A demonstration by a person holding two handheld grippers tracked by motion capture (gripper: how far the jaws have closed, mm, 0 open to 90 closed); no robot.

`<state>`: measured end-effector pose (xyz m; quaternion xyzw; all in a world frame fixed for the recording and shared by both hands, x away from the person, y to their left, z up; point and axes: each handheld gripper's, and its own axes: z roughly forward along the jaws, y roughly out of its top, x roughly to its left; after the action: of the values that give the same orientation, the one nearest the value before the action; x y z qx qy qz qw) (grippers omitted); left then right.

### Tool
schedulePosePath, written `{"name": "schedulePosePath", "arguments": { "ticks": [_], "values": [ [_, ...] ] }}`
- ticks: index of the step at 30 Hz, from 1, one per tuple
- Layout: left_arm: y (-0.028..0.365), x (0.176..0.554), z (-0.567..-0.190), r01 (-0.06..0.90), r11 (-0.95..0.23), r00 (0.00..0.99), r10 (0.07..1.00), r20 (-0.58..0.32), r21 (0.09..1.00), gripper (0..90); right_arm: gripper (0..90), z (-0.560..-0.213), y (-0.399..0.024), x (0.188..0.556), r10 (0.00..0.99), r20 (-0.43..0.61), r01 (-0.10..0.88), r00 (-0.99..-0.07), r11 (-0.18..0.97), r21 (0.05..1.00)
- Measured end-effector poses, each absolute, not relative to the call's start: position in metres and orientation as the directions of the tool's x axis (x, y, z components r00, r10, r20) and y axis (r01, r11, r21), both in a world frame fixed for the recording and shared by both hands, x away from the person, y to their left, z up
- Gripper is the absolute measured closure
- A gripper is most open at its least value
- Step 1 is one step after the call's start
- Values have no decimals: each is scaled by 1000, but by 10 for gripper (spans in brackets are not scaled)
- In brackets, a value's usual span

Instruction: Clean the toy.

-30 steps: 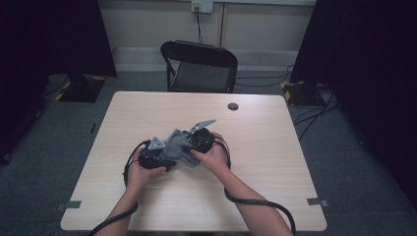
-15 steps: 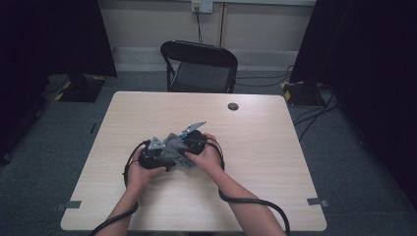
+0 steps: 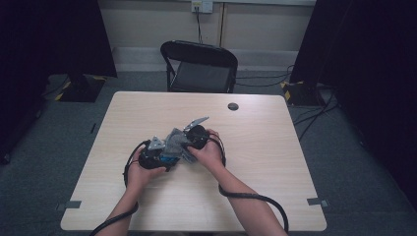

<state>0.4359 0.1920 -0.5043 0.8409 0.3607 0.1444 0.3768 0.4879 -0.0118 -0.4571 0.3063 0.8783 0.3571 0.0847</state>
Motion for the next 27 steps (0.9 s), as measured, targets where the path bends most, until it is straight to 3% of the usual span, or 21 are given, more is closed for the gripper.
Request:
{"name": "schedulePosePath", "arguments": {
  "ticks": [27],
  "values": [
    [192,436,-504,497,-457,699,714,-28,738,256,777,-452,-32,518,674,98,537,-733,483,691]
  ]
}}
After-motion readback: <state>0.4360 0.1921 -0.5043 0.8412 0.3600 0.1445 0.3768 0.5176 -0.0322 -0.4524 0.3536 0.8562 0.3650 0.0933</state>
